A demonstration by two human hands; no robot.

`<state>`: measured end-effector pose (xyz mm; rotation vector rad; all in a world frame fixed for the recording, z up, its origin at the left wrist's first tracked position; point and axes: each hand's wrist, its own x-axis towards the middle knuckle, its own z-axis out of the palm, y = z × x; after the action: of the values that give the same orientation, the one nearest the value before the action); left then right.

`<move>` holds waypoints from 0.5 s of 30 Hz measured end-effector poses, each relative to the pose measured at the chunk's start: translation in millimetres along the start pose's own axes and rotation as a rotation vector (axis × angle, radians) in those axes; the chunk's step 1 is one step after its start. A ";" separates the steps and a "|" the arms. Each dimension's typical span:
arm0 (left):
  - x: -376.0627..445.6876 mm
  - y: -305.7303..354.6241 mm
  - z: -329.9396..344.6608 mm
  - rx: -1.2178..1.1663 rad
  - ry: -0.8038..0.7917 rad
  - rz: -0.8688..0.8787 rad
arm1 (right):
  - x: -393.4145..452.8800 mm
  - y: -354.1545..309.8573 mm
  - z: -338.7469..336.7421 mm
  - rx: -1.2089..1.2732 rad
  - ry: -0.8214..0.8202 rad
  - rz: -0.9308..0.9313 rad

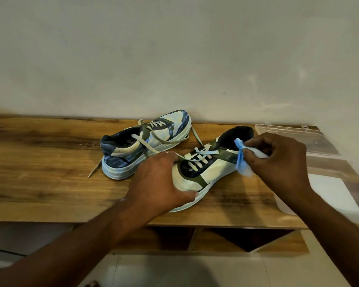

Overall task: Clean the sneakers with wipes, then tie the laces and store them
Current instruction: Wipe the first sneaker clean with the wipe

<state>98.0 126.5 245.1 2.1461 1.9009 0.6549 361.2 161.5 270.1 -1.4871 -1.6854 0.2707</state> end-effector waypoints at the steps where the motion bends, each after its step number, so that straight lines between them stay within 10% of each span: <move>1: -0.8 1.9 1.1 0.017 -0.007 0.006 | -2.2 1.4 -0.6 -0.014 0.011 -0.015; 15: 3.3 14.3 10.7 0.056 0.016 -0.010 | -40.9 -15.0 41.6 -0.048 -0.127 -0.183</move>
<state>115.8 129.1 242.5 2.1692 1.9598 0.6265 318.6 135.9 236.1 -1.3629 -1.9289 0.2307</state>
